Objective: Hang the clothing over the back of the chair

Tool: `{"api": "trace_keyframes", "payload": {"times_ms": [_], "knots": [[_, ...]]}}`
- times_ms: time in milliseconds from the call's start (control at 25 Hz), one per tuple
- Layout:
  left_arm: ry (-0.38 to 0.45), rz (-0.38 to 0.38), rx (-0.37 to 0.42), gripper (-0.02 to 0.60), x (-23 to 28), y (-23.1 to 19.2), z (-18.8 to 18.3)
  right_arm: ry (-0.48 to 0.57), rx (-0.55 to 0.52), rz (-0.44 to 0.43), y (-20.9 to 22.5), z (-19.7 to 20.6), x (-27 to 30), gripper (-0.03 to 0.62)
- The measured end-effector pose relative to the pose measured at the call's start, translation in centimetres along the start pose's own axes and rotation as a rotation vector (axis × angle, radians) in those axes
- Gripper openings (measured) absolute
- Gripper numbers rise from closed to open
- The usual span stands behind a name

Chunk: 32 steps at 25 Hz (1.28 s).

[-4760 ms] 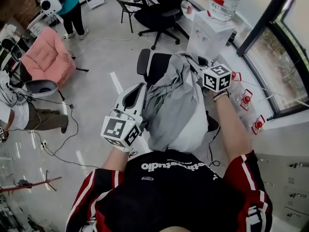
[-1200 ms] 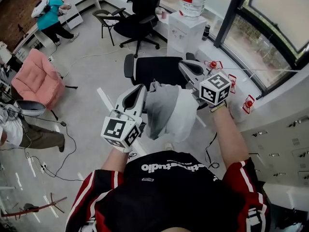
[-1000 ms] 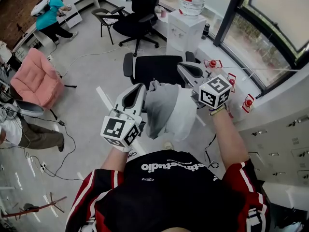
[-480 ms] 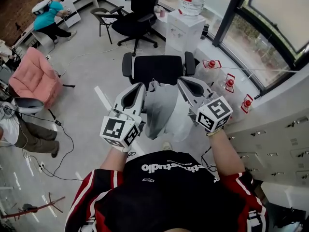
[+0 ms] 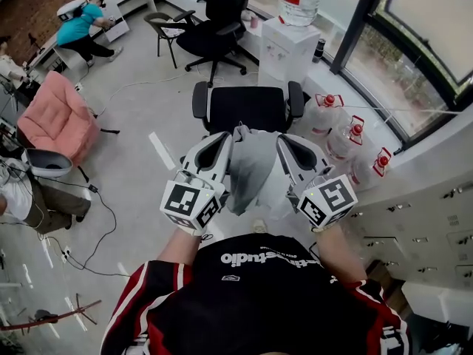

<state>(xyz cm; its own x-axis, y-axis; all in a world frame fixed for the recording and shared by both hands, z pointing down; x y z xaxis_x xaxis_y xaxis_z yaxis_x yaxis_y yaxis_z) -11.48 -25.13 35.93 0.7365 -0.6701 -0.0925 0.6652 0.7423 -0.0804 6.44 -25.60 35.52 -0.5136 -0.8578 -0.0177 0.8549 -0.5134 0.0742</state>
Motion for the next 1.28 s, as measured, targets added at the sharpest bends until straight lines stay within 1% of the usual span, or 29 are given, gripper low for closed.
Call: {"api": "trace_keyframes", "payload": {"times_ms": [120, 280, 520, 680, 1280], "knots": [[0.003, -0.004, -0.004, 0.023, -0.3, 0.0, 0.0, -0.005, 0.021, 0.009, -0.1, 0.2, -0.3, 0.012], [0.014, -0.006, -0.009, 0.023, -0.6, 0.0, -0.2, -0.009, 0.018, 0.011, -0.4, 0.5, -0.6, 0.012], [0.011, -0.001, -0.001, 0.023, -0.5, 0.3, -0.4, -0.014, 0.015, -0.005, -1.1, 0.7, -0.8, 0.012], [0.017, 0.004, -0.018, 0.023, -0.3, 0.5, -0.4, -0.009, 0.017, -0.02, -1.1, 0.8, -1.0, 0.012], [0.018, 0.017, -0.006, 0.023, -0.1, 1.0, -0.6, 0.002, 0.018, -0.012, -1.2, 0.2, -1.7, 0.012]]}}
Point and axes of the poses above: the fingertips, and each gripper's own axes: x forward along the fingers, y to its right, z out of its underside, the point moved 6 cm from there along -x, backward along the fingers, and after that the axes turned 14 degrees about z, right-handed, at the moved point
